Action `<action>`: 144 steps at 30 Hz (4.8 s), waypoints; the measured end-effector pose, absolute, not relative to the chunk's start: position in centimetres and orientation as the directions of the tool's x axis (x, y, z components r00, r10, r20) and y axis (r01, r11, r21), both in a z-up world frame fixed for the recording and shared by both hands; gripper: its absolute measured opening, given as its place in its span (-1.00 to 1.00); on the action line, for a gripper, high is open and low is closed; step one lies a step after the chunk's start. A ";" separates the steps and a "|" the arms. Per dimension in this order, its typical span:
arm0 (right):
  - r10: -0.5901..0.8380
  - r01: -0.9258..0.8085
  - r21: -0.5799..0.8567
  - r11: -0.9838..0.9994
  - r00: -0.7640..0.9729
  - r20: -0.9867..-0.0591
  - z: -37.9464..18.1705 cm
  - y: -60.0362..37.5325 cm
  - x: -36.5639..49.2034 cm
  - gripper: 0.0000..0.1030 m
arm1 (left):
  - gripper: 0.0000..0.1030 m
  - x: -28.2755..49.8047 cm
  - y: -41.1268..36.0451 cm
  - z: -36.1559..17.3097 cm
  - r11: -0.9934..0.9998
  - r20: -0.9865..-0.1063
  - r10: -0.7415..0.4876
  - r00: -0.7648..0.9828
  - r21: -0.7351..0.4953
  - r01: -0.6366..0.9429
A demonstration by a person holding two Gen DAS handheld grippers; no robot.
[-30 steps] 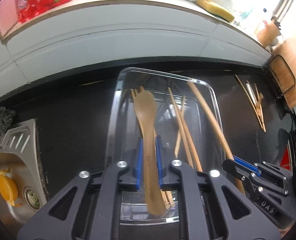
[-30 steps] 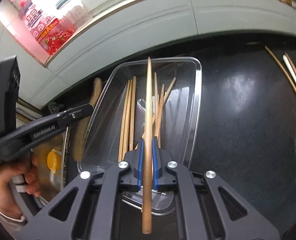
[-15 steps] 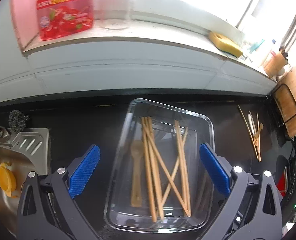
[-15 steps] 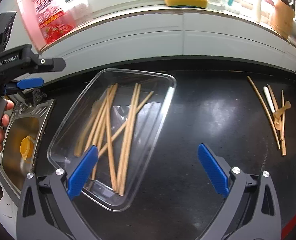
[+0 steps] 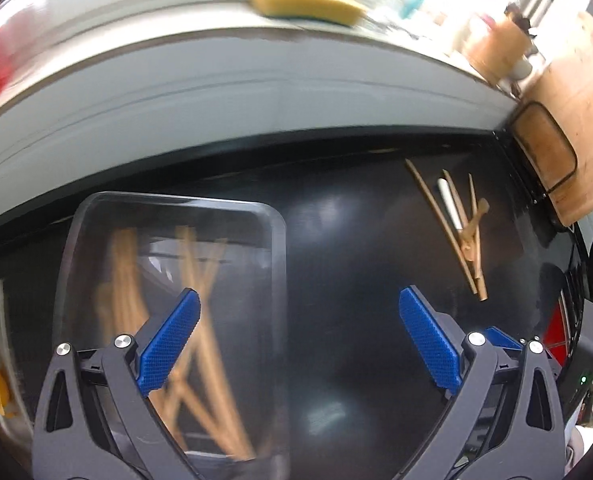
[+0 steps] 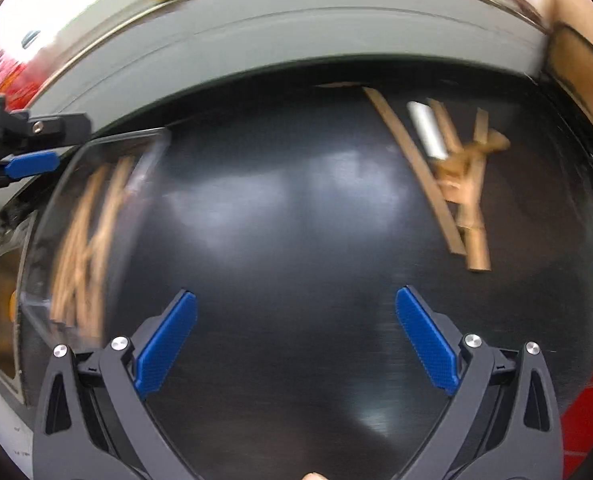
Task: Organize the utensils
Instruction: 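Move both open tools back over the remaining utensils, then close the left tool on a chopstick while the right tool grasps another, then carry both held chopsticks over the clear plastic tray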
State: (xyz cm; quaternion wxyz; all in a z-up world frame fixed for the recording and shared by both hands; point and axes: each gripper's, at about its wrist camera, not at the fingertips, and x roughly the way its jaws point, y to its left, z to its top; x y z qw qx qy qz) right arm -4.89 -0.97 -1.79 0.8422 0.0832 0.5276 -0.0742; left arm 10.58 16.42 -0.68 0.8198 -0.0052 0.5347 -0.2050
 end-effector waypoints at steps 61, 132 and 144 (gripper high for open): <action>-0.116 0.173 -0.034 0.984 0.493 -0.862 -7.8 -23.5 0.7 0.90 | 0.91 12.8 -9.3 -12.3 0.991 -0.938 -0.031 0.346 0.017 0.132; 0.317 0.063 0.427 0.902 0.577 -0.753 5.0 4.5 -4.5 -0.86 | -0.87 5.4 25.6 2.1 0.954 -0.828 -0.292 0.478 -0.220 0.202; 0.365 0.040 0.464 0.885 0.558 -0.745 4.7 12.6 -3.7 -0.86 | -0.87 6.5 33.1 1.4 0.945 -0.844 -0.323 0.428 -0.258 0.203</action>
